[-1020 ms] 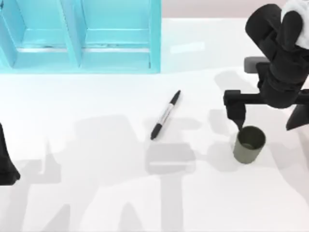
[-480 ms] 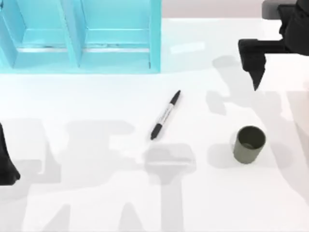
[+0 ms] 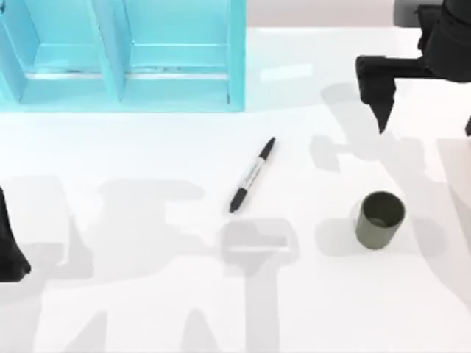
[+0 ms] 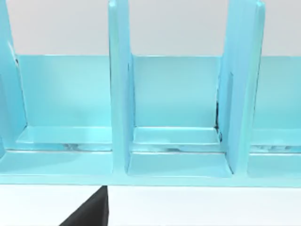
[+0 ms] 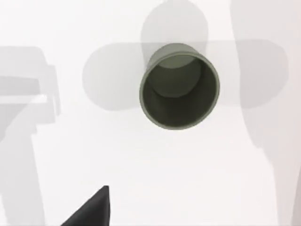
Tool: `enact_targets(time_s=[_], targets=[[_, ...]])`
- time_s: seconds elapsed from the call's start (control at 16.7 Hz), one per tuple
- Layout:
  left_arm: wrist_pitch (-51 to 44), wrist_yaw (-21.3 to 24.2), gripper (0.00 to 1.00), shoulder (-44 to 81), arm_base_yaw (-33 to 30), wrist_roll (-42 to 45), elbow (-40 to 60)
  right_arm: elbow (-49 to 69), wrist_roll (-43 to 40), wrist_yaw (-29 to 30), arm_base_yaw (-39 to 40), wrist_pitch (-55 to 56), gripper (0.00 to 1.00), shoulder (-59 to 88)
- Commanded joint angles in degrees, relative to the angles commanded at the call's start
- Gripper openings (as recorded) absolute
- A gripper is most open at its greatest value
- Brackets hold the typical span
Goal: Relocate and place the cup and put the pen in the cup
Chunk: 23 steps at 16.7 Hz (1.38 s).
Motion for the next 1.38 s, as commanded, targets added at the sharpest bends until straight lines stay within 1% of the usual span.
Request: enact_targets(time_s=[0.18, 0.6, 0.78, 0.9, 1.2, 1.38], targets=[[0.00, 0.00, 1.00, 0.00, 0.00, 0.00, 0.00, 2.50, 6.69, -1.11, 2.06, 3.78, 1.00, 5.05], [0.00, 0.00, 1.00, 0.00, 0.00, 0.00, 0.00, 9.35, 28.77, -4.79, 8.82, 17.20, 1.00, 20.40], [0.00, 0.00, 1.00, 0.00, 0.00, 0.00, 0.00, 11.14, 35.27, -5.96, 10.86, 21.71, 1.00, 24.84], [0.00, 0.00, 1.00, 0.00, 0.00, 0.00, 0.00, 11.60, 36.87, -6.28, 11.40, 22.96, 1.00, 26.00], [0.00, 0.00, 1.00, 0.00, 0.00, 0.00, 0.00, 11.34, 36.81, -6.21, 11.13, 23.05, 1.00, 25.98], [0.00, 0.00, 1.00, 0.00, 0.00, 0.00, 0.00, 10.19, 37.07, -6.22, 11.58, 26.43, 1.00, 28.05]])
